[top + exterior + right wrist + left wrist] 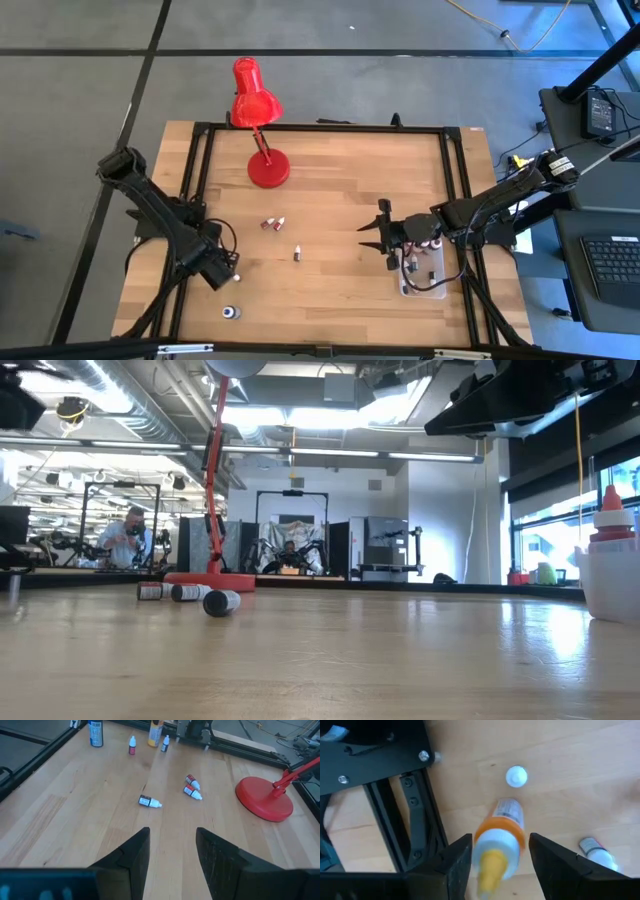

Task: Pick & Place food coloring
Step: Put the big yellow bottle into the transparent container

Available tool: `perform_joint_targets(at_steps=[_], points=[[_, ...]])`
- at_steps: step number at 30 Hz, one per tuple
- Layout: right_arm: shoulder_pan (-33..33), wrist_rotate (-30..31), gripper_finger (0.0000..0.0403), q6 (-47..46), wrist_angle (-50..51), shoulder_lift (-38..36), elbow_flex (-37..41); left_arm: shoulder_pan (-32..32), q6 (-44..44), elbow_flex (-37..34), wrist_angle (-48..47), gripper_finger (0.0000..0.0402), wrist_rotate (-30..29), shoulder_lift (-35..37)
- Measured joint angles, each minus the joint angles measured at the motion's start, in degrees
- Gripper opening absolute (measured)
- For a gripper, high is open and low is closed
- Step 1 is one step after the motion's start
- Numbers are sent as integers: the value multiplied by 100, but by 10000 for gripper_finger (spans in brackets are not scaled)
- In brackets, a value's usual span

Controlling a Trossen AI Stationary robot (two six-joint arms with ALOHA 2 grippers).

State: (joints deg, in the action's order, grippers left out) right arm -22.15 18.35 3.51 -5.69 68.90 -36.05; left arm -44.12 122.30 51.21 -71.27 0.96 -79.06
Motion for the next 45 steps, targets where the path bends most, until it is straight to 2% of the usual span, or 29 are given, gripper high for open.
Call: perform_joint_targets(at_steps=[15,18,25,30,34,37,41,45], points=[[2,0,163,118,0,-2,0,11,-160,87,33,128,-60,63],[0,0,163,152,-3,-2,0,114,-323,370,57,126,-517,106],[0,0,163,152,-2,-2,0,595,-1366,891,51,118,-1510,130],[2,0,163,153,-23,-2,0,1228,-2664,1061,851,117,-2040,130],[0,0,163,153,-48,-2,0,1990,-4352,1062,2199,117,-2079,113],[0,2,163,110,-45,-2,0,2597,-5672,1063,3286,116,-1767,-3],[0,2,163,-29,25,-2,0,3305,-7048,1067,4364,116,-958,-367],[2,2,163,-136,175,-2,0,3742,-7750,1352,4231,116,-676,-880]])
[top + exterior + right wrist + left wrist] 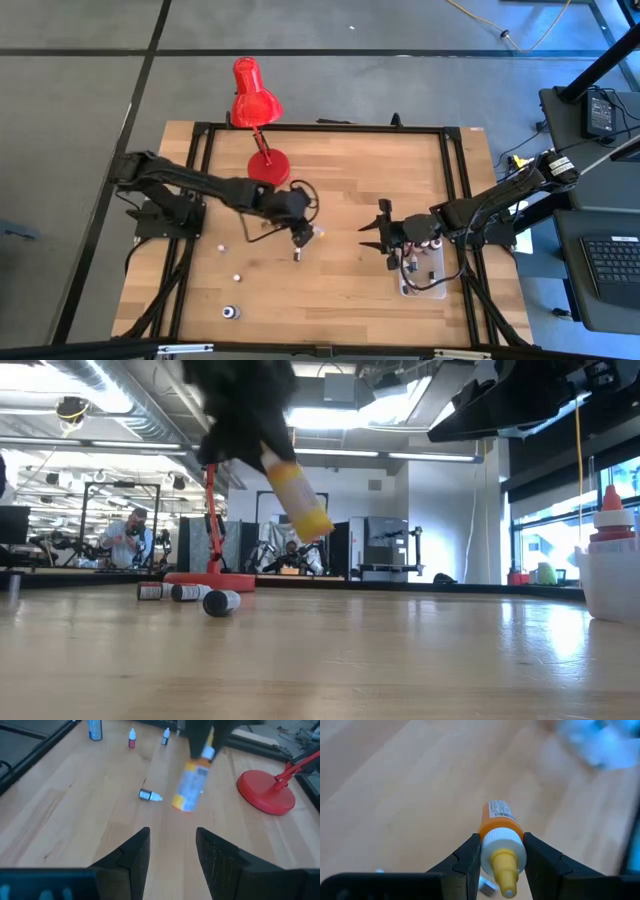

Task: Pick & Place food coloring
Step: Put the big yellow bottle into the transparent container

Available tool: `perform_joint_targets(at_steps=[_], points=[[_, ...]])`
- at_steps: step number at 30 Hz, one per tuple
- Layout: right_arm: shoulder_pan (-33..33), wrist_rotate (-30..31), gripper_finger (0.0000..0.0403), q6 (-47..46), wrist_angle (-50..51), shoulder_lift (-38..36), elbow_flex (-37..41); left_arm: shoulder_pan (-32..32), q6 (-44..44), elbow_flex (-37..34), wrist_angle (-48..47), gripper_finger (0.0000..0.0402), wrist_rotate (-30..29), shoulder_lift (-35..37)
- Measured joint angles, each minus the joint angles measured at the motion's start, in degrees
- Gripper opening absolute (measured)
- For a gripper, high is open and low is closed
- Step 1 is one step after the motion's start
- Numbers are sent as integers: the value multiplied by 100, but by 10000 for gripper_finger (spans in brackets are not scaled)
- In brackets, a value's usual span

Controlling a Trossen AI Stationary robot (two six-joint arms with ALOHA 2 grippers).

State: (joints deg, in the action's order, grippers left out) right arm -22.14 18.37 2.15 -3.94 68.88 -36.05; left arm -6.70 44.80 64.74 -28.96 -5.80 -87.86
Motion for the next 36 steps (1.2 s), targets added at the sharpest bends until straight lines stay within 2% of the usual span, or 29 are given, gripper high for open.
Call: perform_joint_targets(at_steps=[7,11,16,21,26,31,36], points=[[-2,0,163,-63,108,0,0,208,-836,1337,-1045,116,229,-1187],[-1,2,163,-248,459,0,0,247,-1142,2111,-1558,116,142,-1848],[-1,2,163,-609,1225,0,0,245,-1506,2984,-1779,116,173,-2493],[0,2,163,-640,1285,0,0,265,-1631,3663,-2027,116,359,-3017],[-1,0,163,-640,1278,0,0,331,-1698,4077,-2184,116,696,-3438],[0,0,163,-642,1284,0,0,349,-1708,4126,-2321,118,732,-3526],[0,0,163,-635,1307,0,0,346,-1707,4126,-2283,163,732,-3494]])
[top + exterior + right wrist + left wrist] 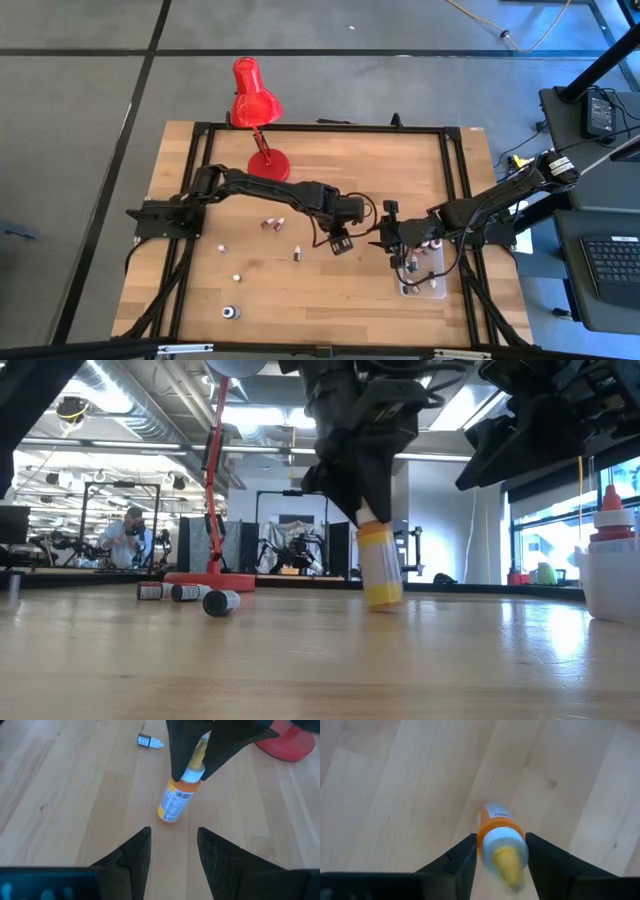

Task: Pick & Place food coloring
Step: Put the big yellow bottle into the transparent container

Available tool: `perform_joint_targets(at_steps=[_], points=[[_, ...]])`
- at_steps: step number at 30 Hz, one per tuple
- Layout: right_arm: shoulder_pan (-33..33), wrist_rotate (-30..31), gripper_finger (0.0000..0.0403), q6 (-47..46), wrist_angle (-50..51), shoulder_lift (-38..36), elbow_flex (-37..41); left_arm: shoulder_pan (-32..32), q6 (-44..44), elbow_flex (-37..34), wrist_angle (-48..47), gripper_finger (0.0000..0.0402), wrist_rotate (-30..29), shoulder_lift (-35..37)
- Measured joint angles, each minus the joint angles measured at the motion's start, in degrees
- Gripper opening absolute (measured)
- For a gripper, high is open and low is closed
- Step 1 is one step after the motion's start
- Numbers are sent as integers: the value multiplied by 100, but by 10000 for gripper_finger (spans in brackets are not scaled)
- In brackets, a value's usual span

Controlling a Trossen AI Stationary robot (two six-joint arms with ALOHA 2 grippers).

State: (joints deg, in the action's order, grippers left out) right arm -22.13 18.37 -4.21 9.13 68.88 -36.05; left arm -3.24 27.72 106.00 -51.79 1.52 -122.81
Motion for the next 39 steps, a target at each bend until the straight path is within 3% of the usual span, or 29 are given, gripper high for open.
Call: perform_joint_targets(at_steps=[7,16,20,25,30,33,39], points=[[-1,0,163,13,4,0,0,-14,-2,-2,63,196,4,9],[-1,-1,163,15,23,0,0,-53,-216,-11,-119,193,-90,384],[-2,-7,163,-27,29,0,0,-156,-257,-8,-426,191,-545,719],[-2,-47,163,-160,59,0,0,-599,-453,-37,-1242,193,-1685,1061],[-1,-59,163,-173,-64,0,0,-1423,-441,-758,-1096,191,-2835,1336],[0,-157,163,-151,-262,0,0,-1815,84,-1389,-873,192,-3541,1686],[-1,-165,163,-61,-931,0,0,-2264,948,-2895,105,196,-3801,2754]])
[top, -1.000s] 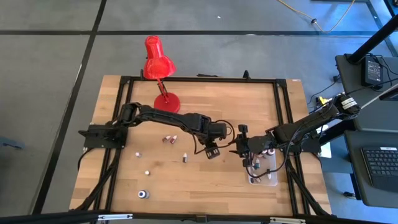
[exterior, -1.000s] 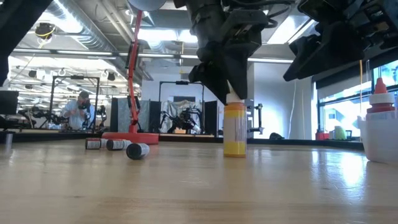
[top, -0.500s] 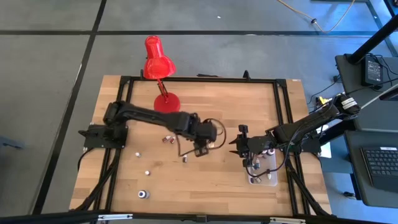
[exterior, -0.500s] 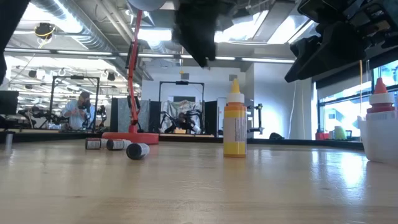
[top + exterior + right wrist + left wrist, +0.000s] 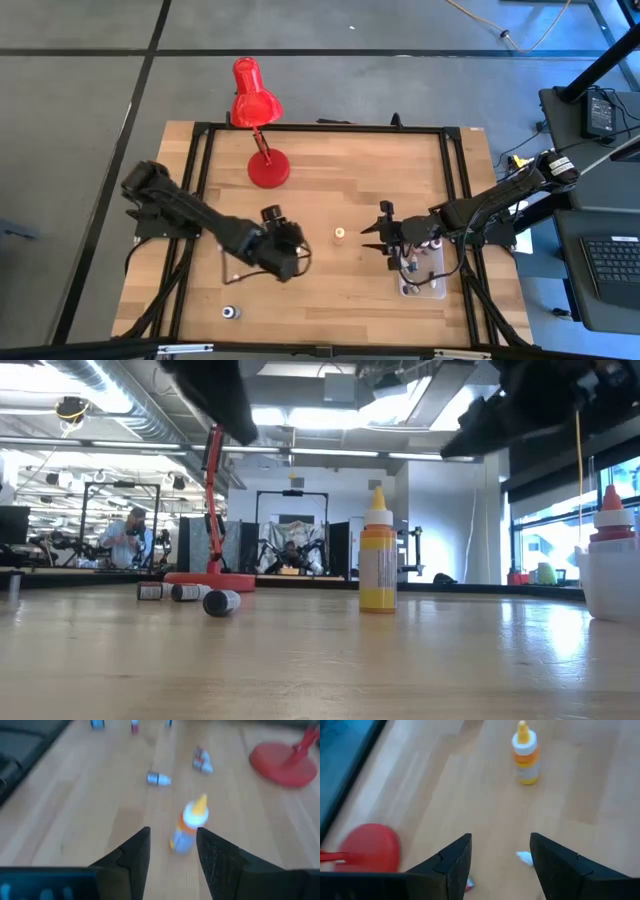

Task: Pick & Place food coloring
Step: Put the big yellow bottle into the transparent container

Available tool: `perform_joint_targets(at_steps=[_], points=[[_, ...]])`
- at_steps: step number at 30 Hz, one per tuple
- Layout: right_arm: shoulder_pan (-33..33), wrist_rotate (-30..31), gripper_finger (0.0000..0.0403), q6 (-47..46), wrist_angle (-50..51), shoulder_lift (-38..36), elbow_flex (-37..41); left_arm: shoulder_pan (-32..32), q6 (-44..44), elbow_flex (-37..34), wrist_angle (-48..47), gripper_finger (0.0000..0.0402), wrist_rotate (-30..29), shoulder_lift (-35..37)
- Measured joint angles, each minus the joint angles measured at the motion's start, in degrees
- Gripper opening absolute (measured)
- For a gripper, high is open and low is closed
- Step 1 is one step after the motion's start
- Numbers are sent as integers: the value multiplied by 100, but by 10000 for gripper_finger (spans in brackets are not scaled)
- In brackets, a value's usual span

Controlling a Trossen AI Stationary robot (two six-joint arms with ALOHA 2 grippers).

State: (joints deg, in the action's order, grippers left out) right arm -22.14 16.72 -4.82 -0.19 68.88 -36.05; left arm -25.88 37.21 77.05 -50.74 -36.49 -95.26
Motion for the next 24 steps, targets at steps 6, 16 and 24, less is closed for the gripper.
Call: perform_joint_targets(at_steps=[6,16,24], points=[[-1,-28,163,379,-662,53,0,-151,-742,-1604,2459,192,318,1077],[345,-119,163,631,-1002,857,-308,-151,-2959,-4311,6837,196,323,2738],[919,-886,163,684,1174,1299,-1610,-151,-2706,-5079,6719,193,-246,3597]])
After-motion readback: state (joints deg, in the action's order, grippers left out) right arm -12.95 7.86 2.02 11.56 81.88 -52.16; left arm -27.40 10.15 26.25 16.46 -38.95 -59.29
